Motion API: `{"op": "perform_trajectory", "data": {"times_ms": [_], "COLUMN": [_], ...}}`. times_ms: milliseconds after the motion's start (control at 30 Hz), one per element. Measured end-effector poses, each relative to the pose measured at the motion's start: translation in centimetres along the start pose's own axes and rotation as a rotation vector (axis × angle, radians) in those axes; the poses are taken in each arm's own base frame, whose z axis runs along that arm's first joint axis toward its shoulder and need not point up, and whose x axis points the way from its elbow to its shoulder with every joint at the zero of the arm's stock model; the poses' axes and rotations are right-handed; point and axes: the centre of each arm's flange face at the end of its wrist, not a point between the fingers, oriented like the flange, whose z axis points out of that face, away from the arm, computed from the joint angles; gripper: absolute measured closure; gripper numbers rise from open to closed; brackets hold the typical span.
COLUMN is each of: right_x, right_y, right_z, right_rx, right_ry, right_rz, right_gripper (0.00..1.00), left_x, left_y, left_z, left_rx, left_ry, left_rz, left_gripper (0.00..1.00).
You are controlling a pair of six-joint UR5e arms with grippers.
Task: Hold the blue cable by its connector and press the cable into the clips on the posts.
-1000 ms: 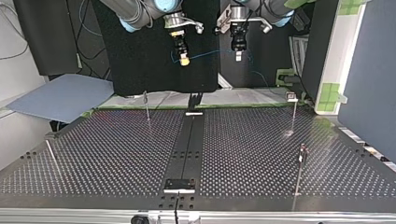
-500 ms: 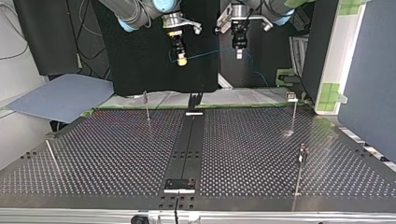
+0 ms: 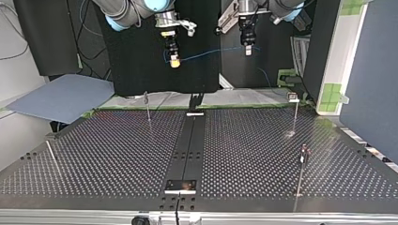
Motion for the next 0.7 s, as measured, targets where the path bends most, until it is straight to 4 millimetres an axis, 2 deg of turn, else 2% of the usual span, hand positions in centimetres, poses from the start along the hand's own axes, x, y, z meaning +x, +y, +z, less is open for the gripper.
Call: {"op": "perform_trajectory", "data": {"times_ms": [367,700], "right_x": [9.4,17.7], "right_y": [-0.4,-0.5], "right_z": [2.3,2.8], "right_rx": [0.029,0.08], "right_ry": [0.108,0.2], "right_rz": [0.006,0.024], "right_gripper": [1.0,1.0], "left_x": [-4.8,-10.9], "left_y": [0.1,-0.2], "left_z": [1.1,2.6], "left_rx": [-0.096,-0.191], "left_ry": [-0.055,-0.137], "left_rz": [-0.054,-0.151], "left_gripper": [1.0,1.0]}}
